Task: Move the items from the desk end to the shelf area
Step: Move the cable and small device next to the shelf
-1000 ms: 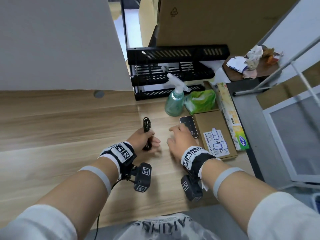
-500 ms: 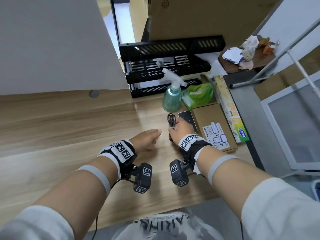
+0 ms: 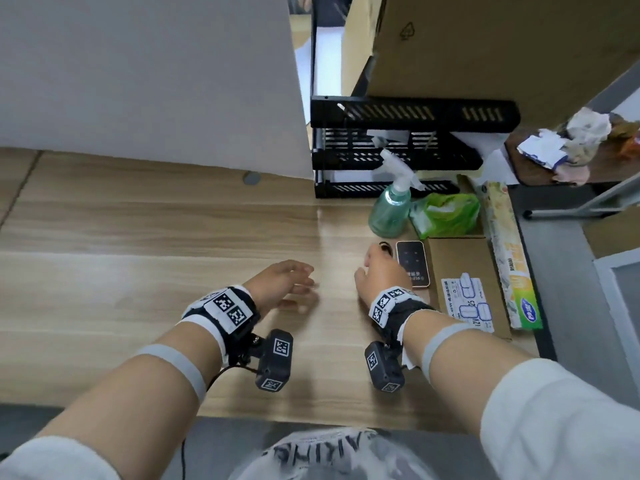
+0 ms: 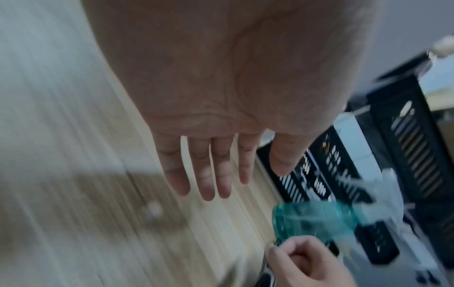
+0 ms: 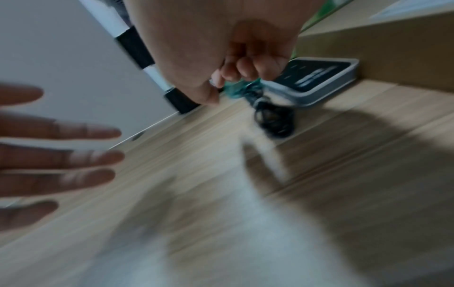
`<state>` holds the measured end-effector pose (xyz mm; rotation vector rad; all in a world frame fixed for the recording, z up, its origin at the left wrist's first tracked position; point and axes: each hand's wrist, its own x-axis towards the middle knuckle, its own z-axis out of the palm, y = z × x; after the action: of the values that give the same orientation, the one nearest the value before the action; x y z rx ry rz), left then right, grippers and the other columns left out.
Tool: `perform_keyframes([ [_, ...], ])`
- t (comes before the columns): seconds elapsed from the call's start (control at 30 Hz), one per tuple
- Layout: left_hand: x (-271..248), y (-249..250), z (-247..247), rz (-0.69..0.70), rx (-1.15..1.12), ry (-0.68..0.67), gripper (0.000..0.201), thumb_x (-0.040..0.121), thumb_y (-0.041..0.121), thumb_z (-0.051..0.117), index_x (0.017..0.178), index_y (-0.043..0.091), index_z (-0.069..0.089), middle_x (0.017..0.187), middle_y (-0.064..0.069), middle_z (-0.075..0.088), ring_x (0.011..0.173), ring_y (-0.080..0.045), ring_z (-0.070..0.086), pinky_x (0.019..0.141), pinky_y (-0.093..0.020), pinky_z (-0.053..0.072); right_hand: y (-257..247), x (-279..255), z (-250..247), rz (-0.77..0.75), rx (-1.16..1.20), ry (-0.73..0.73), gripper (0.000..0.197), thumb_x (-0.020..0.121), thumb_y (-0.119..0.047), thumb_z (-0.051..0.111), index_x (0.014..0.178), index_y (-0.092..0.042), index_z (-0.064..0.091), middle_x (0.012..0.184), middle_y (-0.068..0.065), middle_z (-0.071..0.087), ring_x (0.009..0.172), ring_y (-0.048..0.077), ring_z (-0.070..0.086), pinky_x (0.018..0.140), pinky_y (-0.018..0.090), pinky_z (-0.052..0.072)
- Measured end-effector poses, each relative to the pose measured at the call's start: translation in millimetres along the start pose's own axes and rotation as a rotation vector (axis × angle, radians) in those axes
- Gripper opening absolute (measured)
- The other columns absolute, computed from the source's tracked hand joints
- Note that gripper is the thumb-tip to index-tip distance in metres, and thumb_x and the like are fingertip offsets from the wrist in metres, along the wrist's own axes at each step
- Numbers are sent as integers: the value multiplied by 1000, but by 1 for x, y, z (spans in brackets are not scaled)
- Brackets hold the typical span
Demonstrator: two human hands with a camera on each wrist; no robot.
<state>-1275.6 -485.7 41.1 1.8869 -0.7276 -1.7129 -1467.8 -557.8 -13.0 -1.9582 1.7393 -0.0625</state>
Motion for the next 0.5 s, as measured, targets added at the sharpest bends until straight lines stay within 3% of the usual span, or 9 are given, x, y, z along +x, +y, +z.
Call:
perform_keyframes([
  [0.1,-30,-13,-29,34,-80,154,26,100,25,54,120,13,65,115,-7,70,108,-23,67,86,-36,54,-50,-11,9,-122,69,-163,12,84,-28,51,80,-17,51,77,5,62,72,31,58,61,30,46],
  [0.2,-69,-26,-68,82,-96,363,23,100,20,50,111,9,67,100,-4,73,93,-20,69,82,-33,51,-113,-25,15,-244,154,-283,30,81,-23,53,59,-14,34,58,1,41,62,28,43,51,29,30],
  [0.27,-98,-36,-99,118,-152,494,21,100,16,48,100,7,68,78,-3,67,74,-18,62,70,-29,47,-157,-38,15,-314,194,-316,37,78,-19,54,55,-16,25,55,2,28,61,24,31,51,31,22],
  [0.37,-141,-53,-149,187,-259,643,25,98,16,50,76,10,60,50,2,47,53,-17,46,56,-26,37,-226,-64,14,-380,195,-344,38,76,-20,56,56,-18,24,58,3,26,60,20,25,56,31,20],
  [0.5,-203,-84,-222,341,-489,694,40,100,22,50,61,18,40,44,7,26,41,-13,24,46,-24,21,-338,-113,22,-454,321,-417,50,82,-18,63,50,-21,25,48,-3,23,47,18,21,49,27,17],
])
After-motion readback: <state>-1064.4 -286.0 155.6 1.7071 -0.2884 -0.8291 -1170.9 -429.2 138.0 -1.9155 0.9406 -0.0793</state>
